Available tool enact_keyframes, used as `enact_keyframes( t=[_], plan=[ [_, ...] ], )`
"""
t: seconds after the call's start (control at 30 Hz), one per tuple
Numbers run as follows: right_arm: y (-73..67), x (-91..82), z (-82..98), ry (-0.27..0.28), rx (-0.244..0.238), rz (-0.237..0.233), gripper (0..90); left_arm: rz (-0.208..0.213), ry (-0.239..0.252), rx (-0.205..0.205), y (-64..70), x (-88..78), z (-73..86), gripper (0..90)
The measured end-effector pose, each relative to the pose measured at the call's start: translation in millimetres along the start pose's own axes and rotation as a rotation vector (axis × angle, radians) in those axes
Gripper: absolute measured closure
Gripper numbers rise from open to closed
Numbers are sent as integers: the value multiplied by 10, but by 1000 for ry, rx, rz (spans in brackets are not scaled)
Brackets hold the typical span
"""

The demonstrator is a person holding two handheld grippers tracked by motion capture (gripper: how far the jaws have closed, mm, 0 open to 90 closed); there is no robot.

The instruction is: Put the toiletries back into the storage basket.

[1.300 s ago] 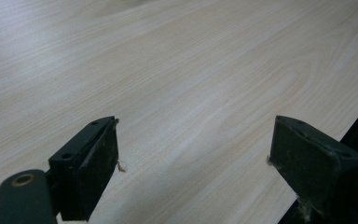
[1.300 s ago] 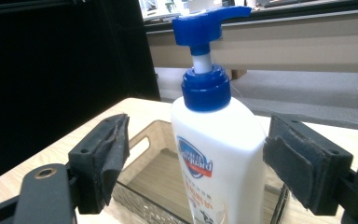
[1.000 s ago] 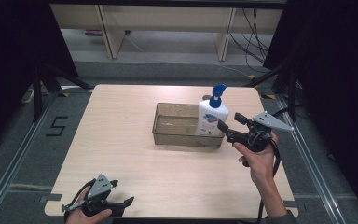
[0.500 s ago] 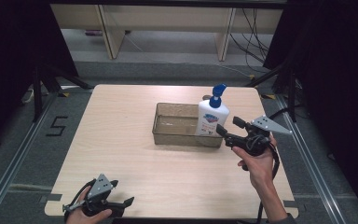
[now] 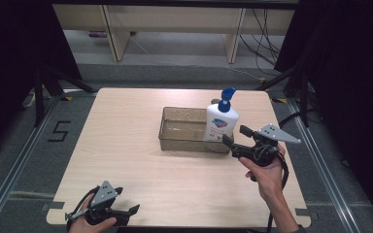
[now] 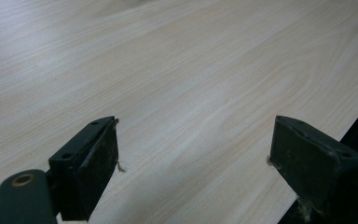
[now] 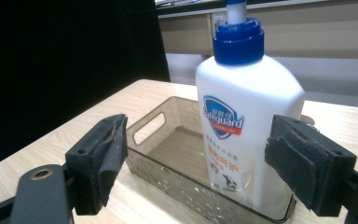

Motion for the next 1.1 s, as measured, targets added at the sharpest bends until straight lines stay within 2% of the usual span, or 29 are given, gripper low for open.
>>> enact_keyframes(
  t=[0.03, 0.07, 0.17, 0.2, 0.23, 0.27, 0.3, 0.33, 0.4, 0.43, 0.47, 0.5, 0.53, 0.63, 0.7, 0.73, 0.77, 0.83, 0.87, 0.9, 0.93, 1.0, 1.03, 1.07, 1.1],
  plan=[
    [8, 2, 11, -1, -20, 7, 205, -8, -4, 14, -14, 0, -1, 149],
    [-1, 0, 22, -6, -4, 8, 204, -9, -6, 22, -21, -1, 0, 149],
    [6, 6, 47, -11, -16, 11, 200, -9, -6, 21, -19, -2, -2, 149],
    [1, 5, 52, -16, -8, 10, 199, -2, -4, 7, -6, -3, 0, 149],
    [-6, -1, 59, -27, 0, 12, 196, -7, -6, 14, -14, -3, -1, 149],
    [-2, 1, 63, -28, -11, 10, 191, -9, -6, 27, -24, -3, -1, 149],
    [-8, -1, 67, -32, -9, 11, 190, -9, -4, 16, -16, -2, 0, 149],
    [1, -7, 67, -19, -31, 19, 190, -9, -6, 20, -18, -3, 0, 149],
    [-27, -9, 86, -21, -2, 3, 189, -6, -9, 28, -25, -5, -3, 149],
    [-27, -8, 99, -16, -14, 4, 186, -1, -2, 4, -3, -2, 0, 149],
    [-46, -17, 112, -29, 10, 5, 185, -5, -10, 17, -14, -7, 1, 149],
    [-33, -7, 120, -20, -7, -9, 184, -8, -6, 17, -16, -3, -1, 149],
    [-33, -11, 128, -20, -13, -2, 184, -7, -8, 30, -26, -4, -3, 149],
    [-36, -13, 162, -29, -10, -1, 185, -5, -10, 35, -29, -6, -4, 149],
    [-40, -15, 181, -29, -4, -1, 185, 3, -3, 4, -3, -4, -1, 149],
    [-64, -32, 195, -51, 26, -2, 185, 3, -3, 5, -3, -4, -2, 149],
    [-46, -20, 198, -36, 1, -9, 185, 3, -3, 5, -3, -4, -2, 149],
    [-48, -25, 209, -34, -3, -8, 186, 3, -3, 5, -4, -5, -2, 149],
    [-53, -35, 213, -46, 0, -4, 186, -4, -11, 30, -25, -8, -3, 149],
    [-57, -39, 223, -49, -3, -9, 186, -3, -10, 29, -24, -8, -3, 149],
    [-66, -38, 231, -52, 6, -14, 186, 3, -3, 5, -4, -5, -2, 149],
    [-60, -43, 246, -52, -15, -6, 188, 2, -4, 5, -4, -5, -1, 149],
    [-78, -45, 258, -55, 9, -19, 188, 2, -3, 5, -4, -4, -1, 149],
    [-72, -36, 264, -44, -3, -26, 188, -7, -11, 37, -31, -7, -4, 149],
    [-88, -53, 279, -56, 20, -14, 189, -2, -9, 20, -17, -6, -1, 149]
  ],
)
Point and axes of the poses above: each handheld gripper's, and its own axes: x roughly forward along the jaws, z roughly out of its underside, y roughly to its right, the point moved 2 cm from there along x, roughly forward along the jaws, and after that the axes turned 4 degrees about x, right-handed, at the moved point
